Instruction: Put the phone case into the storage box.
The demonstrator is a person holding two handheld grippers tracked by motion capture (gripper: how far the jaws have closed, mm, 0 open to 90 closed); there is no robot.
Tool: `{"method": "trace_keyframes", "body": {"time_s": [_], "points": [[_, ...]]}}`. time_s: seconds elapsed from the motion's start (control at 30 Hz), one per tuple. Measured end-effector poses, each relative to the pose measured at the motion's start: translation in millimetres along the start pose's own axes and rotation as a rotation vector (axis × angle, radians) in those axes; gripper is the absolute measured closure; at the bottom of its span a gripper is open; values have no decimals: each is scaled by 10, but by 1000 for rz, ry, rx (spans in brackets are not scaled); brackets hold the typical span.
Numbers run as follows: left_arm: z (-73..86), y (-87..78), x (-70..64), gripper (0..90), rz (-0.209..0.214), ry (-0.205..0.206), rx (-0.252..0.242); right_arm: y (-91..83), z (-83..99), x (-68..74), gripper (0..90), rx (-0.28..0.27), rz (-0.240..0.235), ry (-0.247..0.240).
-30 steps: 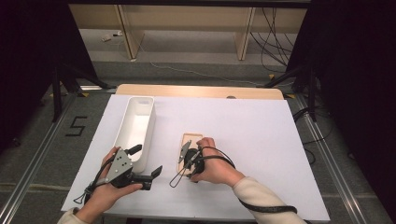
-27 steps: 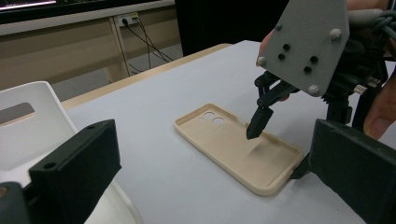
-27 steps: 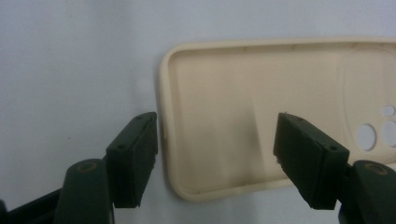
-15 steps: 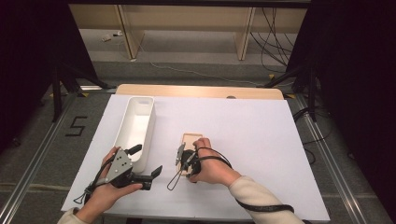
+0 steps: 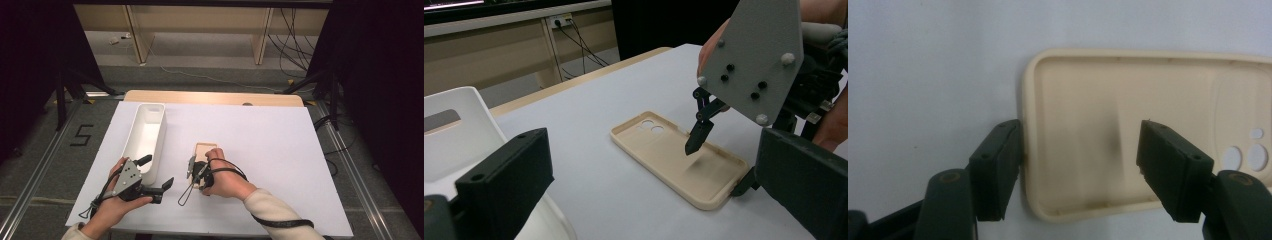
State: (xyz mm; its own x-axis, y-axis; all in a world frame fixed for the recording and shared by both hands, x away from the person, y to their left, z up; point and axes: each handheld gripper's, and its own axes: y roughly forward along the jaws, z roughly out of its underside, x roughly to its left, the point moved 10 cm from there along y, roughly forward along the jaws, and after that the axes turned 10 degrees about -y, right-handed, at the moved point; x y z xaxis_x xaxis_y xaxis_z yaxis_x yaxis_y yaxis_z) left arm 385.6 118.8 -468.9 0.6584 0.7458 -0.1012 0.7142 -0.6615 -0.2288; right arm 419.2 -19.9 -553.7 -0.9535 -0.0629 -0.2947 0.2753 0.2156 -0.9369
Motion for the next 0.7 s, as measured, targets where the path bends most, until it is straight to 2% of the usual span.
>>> {"method": "trace_keyframes", "body": {"time_s": [0.23, 0.33, 0.43, 0.5, 0.6, 0.63, 0.67, 0.7], "points": [[3, 1, -2, 18, 0, 0, 2, 14, 8, -1, 365, 6, -4, 7], [5, 2, -5, 18, 0, -1, 2, 4, 2, 39, 454, 8, -34, 11], [6, 5, -4, 17, 0, -3, 2, 2, -12, 46, 483, 17, -21, -8], [7, 4, -8, 18, 2, -5, 2, 3, -16, 50, 510, 15, -35, -34], [8, 4, -5, 18, 1, -4, 3, -6, -27, 77, 546, 25, -44, -32], [9, 4, -7, 18, 2, -5, 2, 0, -29, 67, 554, 21, -41, -52], [9, 4, -11, 18, 3, -7, 3, -9, -32, 88, 567, 31, -38, -41], [8, 4, -12, 18, 4, -5, 2, -6, -28, 69, 572, 33, -32, -78]]}}
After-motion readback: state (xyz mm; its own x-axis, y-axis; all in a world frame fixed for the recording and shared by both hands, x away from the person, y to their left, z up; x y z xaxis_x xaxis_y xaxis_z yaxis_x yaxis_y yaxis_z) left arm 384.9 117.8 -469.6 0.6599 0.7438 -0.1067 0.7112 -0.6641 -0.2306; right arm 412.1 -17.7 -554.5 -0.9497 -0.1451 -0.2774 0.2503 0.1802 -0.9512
